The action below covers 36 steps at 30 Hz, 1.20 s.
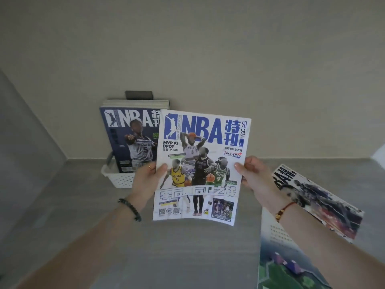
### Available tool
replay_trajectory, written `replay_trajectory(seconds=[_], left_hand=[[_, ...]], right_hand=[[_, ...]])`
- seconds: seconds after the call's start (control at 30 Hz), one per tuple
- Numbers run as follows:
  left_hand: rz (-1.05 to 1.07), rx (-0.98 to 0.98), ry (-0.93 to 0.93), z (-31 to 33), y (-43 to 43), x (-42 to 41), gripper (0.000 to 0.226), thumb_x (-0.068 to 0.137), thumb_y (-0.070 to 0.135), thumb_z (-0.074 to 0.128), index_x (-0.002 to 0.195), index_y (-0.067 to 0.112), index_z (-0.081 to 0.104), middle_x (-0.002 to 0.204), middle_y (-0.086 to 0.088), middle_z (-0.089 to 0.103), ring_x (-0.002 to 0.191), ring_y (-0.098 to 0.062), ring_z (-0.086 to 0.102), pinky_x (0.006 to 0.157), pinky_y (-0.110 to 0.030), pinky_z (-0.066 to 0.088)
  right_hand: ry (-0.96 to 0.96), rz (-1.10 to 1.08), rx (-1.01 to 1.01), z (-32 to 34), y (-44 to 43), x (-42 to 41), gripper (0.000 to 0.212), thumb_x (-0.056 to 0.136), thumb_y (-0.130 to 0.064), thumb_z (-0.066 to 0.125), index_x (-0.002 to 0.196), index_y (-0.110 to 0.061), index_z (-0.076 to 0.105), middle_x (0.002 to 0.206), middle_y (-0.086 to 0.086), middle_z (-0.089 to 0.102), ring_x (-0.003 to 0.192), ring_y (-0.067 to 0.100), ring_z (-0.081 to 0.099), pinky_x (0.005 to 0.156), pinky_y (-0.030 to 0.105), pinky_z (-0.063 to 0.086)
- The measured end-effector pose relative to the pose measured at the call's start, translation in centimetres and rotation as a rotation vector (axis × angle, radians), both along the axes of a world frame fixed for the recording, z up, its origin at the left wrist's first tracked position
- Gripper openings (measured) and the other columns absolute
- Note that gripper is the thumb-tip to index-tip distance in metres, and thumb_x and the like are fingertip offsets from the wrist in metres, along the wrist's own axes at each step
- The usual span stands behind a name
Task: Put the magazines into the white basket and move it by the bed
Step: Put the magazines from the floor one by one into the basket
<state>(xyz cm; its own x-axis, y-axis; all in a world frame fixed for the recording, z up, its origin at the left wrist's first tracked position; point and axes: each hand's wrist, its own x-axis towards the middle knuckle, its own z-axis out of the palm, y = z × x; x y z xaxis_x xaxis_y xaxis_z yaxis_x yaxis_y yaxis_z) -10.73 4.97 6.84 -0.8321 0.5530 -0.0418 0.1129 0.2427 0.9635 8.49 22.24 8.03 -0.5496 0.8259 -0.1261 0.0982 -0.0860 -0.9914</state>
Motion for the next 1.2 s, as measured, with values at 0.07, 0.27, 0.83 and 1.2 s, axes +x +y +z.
replay_trajectory(seconds=[0.07,0.27,0.83,1.2], left_hand=[[0.018,0.026,0.057,2.0,-1.0,-3.3,0.019,0.086,0.022,0.056,0.099,0.014,0.066,0.085,0.001,0.068,0.075,-0.011,0.063,0.064,-0.02,0.05],[0.108,0.114,0.163,6.2,-3.6,-12.6,0.016,0.079,0.018,0.066,0.093,0.013,0.069,0.084,0.0,0.069,0.066,-0.006,0.067,0.058,-0.02,0.055],[0.197,0.081,0.077,-1.1,-2.5,-25.6,0.02,0.08,0.012,0.064,0.098,0.004,0.067,0.093,-0.005,0.067,0.076,-0.022,0.064,0.058,-0.021,0.052],[0.244,0.105,-0.038,-4.8,-2.1,-25.7,0.014,0.069,0.005,0.074,0.075,0.01,0.062,0.083,-0.007,0.066,0.074,-0.014,0.063,0.068,-0.029,0.053]], right_hand=[[0.056,0.025,0.073,1.5,-0.7,-3.6,0.013,0.081,-0.006,0.061,0.073,-0.012,0.053,0.081,0.001,0.071,0.077,0.021,0.068,0.073,0.041,0.055],[0.149,-0.001,0.238,5.2,-2.1,-13.9,0.024,0.079,-0.005,0.064,0.064,-0.016,0.049,0.068,-0.009,0.066,0.055,-0.003,0.064,0.054,0.015,0.053],[-0.037,-0.117,0.418,2.0,-1.4,-28.1,0.012,0.077,-0.016,0.068,0.089,-0.015,0.071,0.067,-0.013,0.064,0.061,0.006,0.059,0.065,0.026,0.052],[-0.171,-0.277,0.223,-5.4,-1.9,-27.3,0.015,0.077,-0.013,0.068,0.092,-0.012,0.069,0.077,0.0,0.067,0.076,0.018,0.066,0.079,0.041,0.055]])
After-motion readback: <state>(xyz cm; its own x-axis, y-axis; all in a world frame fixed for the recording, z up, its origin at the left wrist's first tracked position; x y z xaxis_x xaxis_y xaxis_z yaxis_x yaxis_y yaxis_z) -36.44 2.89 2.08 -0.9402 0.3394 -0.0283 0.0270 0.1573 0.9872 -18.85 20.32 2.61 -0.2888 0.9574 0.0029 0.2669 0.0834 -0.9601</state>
